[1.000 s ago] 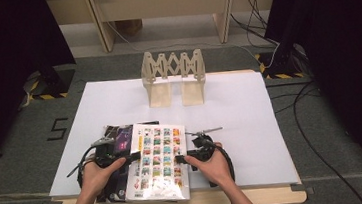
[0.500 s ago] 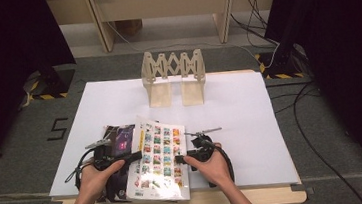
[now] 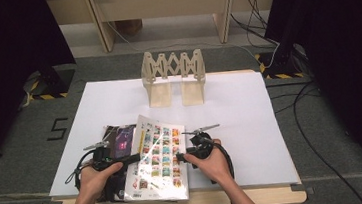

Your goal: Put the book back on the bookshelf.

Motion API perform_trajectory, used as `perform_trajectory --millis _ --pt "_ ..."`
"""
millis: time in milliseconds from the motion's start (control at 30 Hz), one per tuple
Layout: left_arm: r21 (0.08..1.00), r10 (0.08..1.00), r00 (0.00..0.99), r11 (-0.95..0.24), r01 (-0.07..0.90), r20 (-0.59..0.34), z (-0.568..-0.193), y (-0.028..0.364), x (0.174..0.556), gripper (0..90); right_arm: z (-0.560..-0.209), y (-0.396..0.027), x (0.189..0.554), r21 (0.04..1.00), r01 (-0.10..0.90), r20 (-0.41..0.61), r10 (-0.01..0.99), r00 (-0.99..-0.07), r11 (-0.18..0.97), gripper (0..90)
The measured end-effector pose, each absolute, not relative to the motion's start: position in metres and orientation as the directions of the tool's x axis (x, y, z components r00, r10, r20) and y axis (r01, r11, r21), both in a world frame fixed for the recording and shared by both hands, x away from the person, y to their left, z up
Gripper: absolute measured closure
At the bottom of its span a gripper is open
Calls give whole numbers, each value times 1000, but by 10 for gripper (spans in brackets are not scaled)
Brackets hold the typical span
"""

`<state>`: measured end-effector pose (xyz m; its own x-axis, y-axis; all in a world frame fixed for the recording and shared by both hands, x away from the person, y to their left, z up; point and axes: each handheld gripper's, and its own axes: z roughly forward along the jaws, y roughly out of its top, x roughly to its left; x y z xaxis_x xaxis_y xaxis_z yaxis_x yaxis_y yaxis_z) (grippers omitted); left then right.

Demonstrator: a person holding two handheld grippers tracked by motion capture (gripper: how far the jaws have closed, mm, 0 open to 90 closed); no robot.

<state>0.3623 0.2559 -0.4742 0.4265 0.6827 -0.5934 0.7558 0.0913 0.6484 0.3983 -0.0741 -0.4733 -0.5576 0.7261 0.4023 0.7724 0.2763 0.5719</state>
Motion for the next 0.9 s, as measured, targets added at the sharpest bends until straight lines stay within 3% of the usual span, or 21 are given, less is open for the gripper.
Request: perform_trajectory --millis 467,900 --pt "652 709 418 78 754 -568 -474 270 366 724 -465 -70 447 526 829 481 737 -475 191 467" --pt "653 716 416 73 754 -561 -475 270 366 714 -474 -66 463 464 868 523 735 -431 179 448"
